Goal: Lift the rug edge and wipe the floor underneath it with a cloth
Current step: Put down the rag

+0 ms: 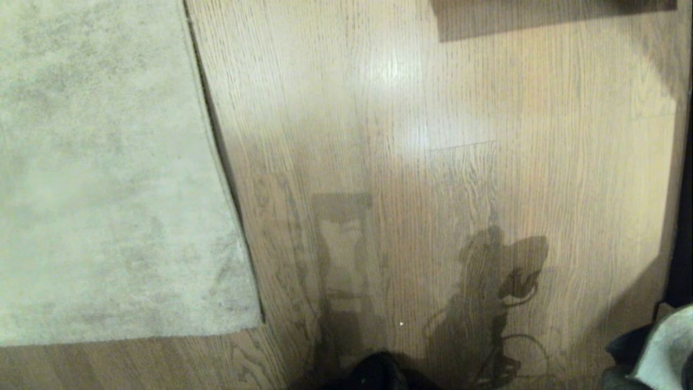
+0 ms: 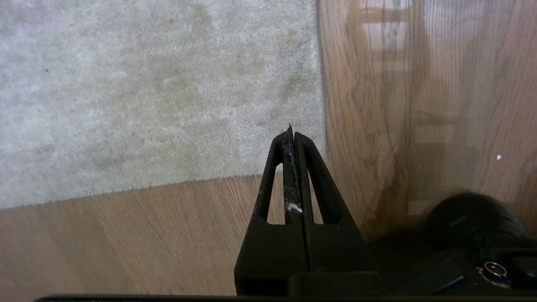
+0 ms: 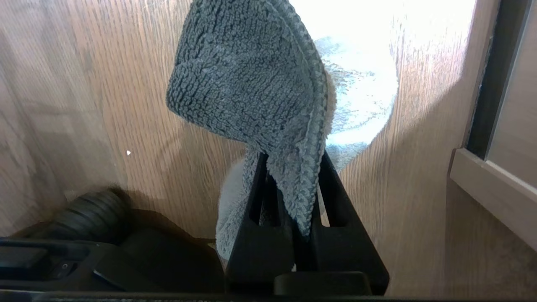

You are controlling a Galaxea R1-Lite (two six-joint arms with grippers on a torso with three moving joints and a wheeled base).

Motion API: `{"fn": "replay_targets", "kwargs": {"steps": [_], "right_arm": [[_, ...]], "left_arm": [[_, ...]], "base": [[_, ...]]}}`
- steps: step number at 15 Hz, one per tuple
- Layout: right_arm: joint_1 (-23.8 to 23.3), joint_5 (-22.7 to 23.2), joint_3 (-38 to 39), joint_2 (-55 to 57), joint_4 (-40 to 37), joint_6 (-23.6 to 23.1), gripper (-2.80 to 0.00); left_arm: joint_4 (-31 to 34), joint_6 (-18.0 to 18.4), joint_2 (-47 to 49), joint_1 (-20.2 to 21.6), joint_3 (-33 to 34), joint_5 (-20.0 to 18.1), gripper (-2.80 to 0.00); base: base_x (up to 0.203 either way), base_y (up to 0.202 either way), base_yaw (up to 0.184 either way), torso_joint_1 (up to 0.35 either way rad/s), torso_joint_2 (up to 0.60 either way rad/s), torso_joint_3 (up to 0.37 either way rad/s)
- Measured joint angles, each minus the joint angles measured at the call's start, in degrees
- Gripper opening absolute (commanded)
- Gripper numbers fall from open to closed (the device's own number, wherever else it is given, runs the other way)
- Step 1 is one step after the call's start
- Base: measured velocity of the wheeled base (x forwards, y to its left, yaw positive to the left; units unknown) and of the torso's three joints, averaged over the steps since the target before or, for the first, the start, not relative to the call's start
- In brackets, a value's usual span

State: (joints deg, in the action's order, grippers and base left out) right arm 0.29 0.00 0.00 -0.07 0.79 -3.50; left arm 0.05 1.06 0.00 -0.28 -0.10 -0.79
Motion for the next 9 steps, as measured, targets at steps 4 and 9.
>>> {"fn": "replay_targets", "kwargs": {"steps": [4, 9], "right_arm": [[0.04, -0.02, 0.00, 0.00, -0.05, 0.03, -2.80], [0.04, 0.00, 0.00, 0.00, -0.02, 0.02, -2.80]], "left_arm": [[0.05, -0.02, 0.00, 0.02, 0.00, 0.02, -2.80], [0.02, -0.10, 0.00, 0.02, 0.00, 0.00, -2.80]], "base": [[0.000, 0.000, 0.000, 0.000, 0.00, 0.000], [0.000, 0.000, 0.000, 0.000, 0.00, 0.000]]}}
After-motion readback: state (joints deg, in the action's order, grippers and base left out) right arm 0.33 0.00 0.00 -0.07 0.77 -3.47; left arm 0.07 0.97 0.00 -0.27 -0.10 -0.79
